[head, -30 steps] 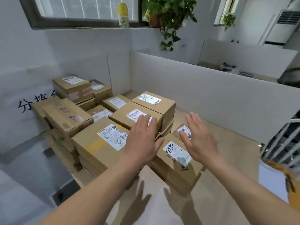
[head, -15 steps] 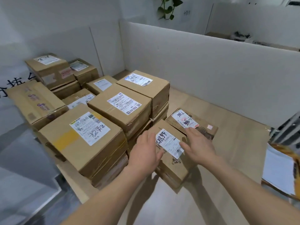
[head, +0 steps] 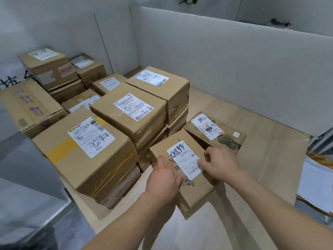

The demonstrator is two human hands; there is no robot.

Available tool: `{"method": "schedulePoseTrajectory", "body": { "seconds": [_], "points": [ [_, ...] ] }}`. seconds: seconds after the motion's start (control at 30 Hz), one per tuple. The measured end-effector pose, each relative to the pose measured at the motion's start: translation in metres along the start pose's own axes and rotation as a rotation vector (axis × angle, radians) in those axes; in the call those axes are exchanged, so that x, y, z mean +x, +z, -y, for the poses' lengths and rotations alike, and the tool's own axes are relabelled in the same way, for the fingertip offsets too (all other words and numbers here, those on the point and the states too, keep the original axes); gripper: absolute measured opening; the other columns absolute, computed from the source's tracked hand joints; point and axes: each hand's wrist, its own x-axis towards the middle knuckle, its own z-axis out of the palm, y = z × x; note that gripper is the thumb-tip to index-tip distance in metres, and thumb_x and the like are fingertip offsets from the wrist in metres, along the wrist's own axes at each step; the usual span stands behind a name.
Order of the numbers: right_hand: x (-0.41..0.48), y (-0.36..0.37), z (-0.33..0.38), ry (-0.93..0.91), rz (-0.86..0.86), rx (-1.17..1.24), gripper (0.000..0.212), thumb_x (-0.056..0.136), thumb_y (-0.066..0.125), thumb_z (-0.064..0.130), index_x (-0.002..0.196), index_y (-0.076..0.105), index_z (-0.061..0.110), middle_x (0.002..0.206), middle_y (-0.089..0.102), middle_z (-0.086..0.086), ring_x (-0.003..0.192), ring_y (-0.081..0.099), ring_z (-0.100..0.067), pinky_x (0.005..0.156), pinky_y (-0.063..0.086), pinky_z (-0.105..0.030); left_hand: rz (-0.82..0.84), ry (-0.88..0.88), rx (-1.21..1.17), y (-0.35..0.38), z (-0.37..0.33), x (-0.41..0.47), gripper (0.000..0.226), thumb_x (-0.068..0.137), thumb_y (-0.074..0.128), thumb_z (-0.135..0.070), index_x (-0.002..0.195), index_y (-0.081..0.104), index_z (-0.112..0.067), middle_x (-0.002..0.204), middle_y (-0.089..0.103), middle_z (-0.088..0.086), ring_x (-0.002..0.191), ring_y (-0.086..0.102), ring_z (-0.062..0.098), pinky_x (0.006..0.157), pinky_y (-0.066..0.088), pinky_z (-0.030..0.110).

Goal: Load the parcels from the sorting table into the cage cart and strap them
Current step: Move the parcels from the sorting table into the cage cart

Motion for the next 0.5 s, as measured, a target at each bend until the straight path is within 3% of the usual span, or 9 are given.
{"method": "schedulePoseTrajectory", "body": {
  "seconds": [0.1, 0.2, 0.33, 0.5],
  "points": [
    [0.007, -0.004, -0.012, 0.001, -0.067, -0.005, 0.030, 0.089, 0.056, 0.051, 0.099, 0.068, 0.026, 0.105, 0.059, 0.004, 0.105, 0.053, -0.021, 0.083, 0.046, -0.034, 0.009, 0.019, 0.072, -0.005, -0.001, 0.005, 0.051, 0.095, 0.052, -0.049, 0.131, 0.047, -0.013, 0.135, 0.032, 0.007, 0.110, 0.052, 0.026, 0.087, 0.048, 0.035],
    [0.019, -0.001, -0.028, 0.032, -0.096, -0.019, 0.049, 0.087, 0.056, 0.057, 0.125, 0.062, 0.027, 0.130, 0.054, 0.000, 0.125, 0.043, -0.024, 0.100, 0.043, -0.038, 0.037, 0.014, 0.096, -0.004, -0.003, 0.007, 0.061, 0.089, 0.057, -0.057, 0.129, 0.047, -0.012, 0.133, 0.033, 0.008, 0.111, 0.050, 0.028, 0.088, 0.048, 0.036],
    [0.033, -0.001, -0.041, 0.093, -0.025, -0.032, 0.058, 0.084, 0.053, 0.067, 0.128, 0.057, 0.028, 0.133, 0.052, -0.002, 0.127, 0.039, -0.024, 0.099, 0.040, -0.038, 0.077, -0.004, 0.078, 0.000, -0.003, 0.008, 0.081, 0.073, 0.070, -0.066, 0.131, 0.046, -0.015, 0.135, 0.029, 0.006, 0.119, 0.044, 0.027, 0.094, 0.048, 0.038],
    [0.027, 0.008, -0.023, 0.003, -0.052, 0.004, 0.043, 0.093, 0.047, 0.056, 0.112, 0.069, 0.024, 0.117, 0.059, -0.001, 0.115, 0.048, -0.025, 0.094, 0.044, -0.038, 0.086, -0.016, -0.022, 0.003, 0.001, 0.012, 0.089, 0.070, 0.077, -0.062, 0.138, 0.041, -0.018, 0.144, 0.021, 0.002, 0.127, 0.038, 0.023, 0.102, 0.044, 0.037]
  ]
}}
